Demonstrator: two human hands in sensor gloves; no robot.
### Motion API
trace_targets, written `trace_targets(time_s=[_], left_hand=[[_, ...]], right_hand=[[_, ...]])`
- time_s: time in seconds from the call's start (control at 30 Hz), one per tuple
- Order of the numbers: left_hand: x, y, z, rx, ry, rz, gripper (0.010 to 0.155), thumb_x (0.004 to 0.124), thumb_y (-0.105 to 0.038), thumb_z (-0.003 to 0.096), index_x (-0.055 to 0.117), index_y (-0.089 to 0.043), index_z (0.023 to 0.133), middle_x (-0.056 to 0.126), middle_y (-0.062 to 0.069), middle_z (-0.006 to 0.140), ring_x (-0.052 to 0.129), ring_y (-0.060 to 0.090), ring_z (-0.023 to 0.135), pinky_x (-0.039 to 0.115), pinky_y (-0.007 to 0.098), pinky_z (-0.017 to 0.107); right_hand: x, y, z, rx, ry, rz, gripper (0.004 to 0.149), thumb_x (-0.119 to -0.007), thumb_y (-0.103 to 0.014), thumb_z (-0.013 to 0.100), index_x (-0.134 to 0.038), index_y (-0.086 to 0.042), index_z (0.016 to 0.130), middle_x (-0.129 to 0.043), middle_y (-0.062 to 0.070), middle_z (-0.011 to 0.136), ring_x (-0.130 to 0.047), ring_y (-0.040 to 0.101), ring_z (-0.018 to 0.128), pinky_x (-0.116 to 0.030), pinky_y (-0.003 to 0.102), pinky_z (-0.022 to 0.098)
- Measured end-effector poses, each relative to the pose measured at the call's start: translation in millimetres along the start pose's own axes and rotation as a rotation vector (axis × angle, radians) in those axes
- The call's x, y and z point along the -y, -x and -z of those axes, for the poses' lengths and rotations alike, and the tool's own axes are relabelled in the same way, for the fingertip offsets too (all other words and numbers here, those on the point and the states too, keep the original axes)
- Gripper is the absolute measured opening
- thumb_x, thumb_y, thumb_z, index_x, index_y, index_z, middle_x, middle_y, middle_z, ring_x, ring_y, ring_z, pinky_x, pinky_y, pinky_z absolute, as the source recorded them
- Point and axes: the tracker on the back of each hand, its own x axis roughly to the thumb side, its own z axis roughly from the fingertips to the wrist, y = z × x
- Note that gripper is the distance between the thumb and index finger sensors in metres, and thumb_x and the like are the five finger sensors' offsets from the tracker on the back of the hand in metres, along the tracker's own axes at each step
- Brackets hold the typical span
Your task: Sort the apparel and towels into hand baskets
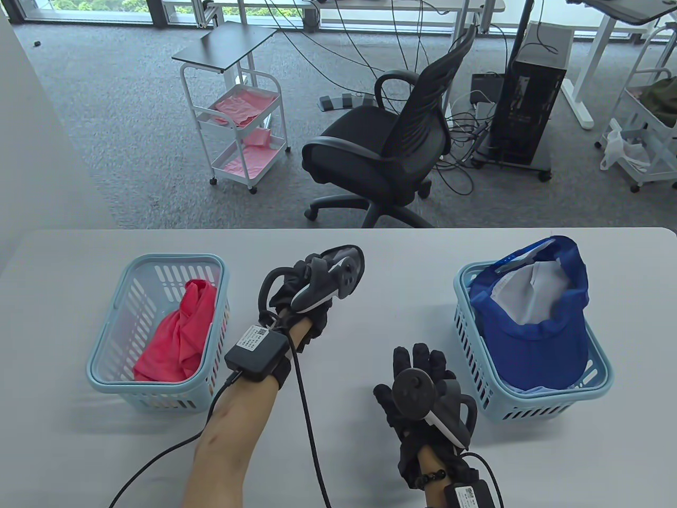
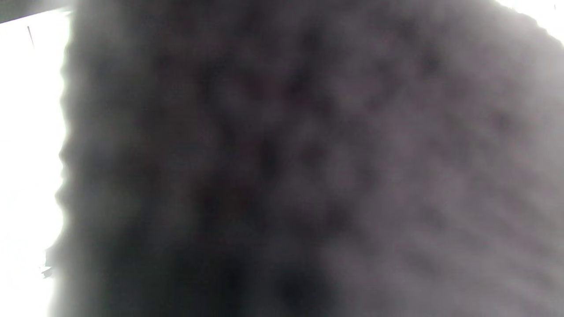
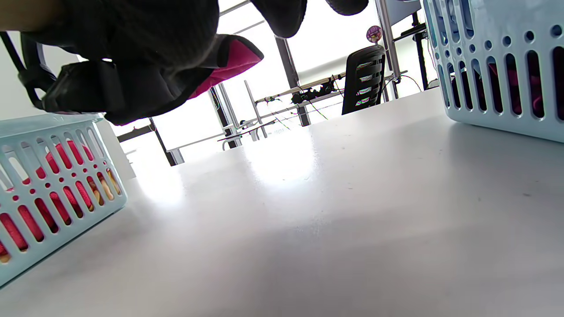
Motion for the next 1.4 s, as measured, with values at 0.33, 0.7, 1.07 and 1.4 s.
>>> trace_targets(time_s=[0.33,0.7,1.07,1.4], left_hand=[[-40.3,53.1,-22.7,-0.08,-0.075,-0.033,0.042,0.084,-0.034,0.0516,0.073,-0.035,0.092,0.081,-0.001,0.1,0.101,0.019,0.079,0.09,0.04,0.067],[-78.3,136.6,-57.3,-0.235,-0.158,-0.128,0.042,0.083,-0.035,0.0526,0.073,-0.034,0.093,0.081,0.0,0.1,0.101,0.02,0.078,0.09,0.041,0.066],[-87.3,197.7,-91.4,-0.355,-0.154,-0.199,0.042,0.083,-0.035,0.0531,0.073,-0.033,0.094,0.081,0.0,0.1,0.101,0.019,0.078,0.09,0.041,0.066],[-60.4,220.5,-94.9,-0.447,-0.017,-0.208,0.043,0.084,-0.034,0.0532,0.074,-0.03,0.095,0.082,0.003,0.1,0.102,0.022,0.077,0.09,0.043,0.064]], right_hand=[[-0.2,0.2,0.5,-0.002,-0.003,-0.001,0.078,-0.074,-0.045,0.053,-0.042,-0.005,0.111,-0.027,0.032,0.112,-0.028,0.062,0.098,-0.035,0.075,0.068],[-0.9,-0.8,2.0,0.002,-0.007,-0.007,0.078,-0.074,-0.045,0.053,-0.042,-0.005,0.111,-0.027,0.032,0.112,-0.028,0.062,0.098,-0.035,0.076,0.068],[-0.9,-2.5,1.3,0.005,-0.008,-0.016,0.078,-0.074,-0.045,0.053,-0.042,-0.005,0.111,-0.027,0.032,0.112,-0.027,0.062,0.098,-0.035,0.076,0.068],[-0.7,-4.3,1.3,0.012,-0.004,-0.014,0.078,-0.074,-0.045,0.053,-0.042,-0.005,0.111,-0.026,0.032,0.112,-0.027,0.062,0.098,-0.035,0.076,0.068]])
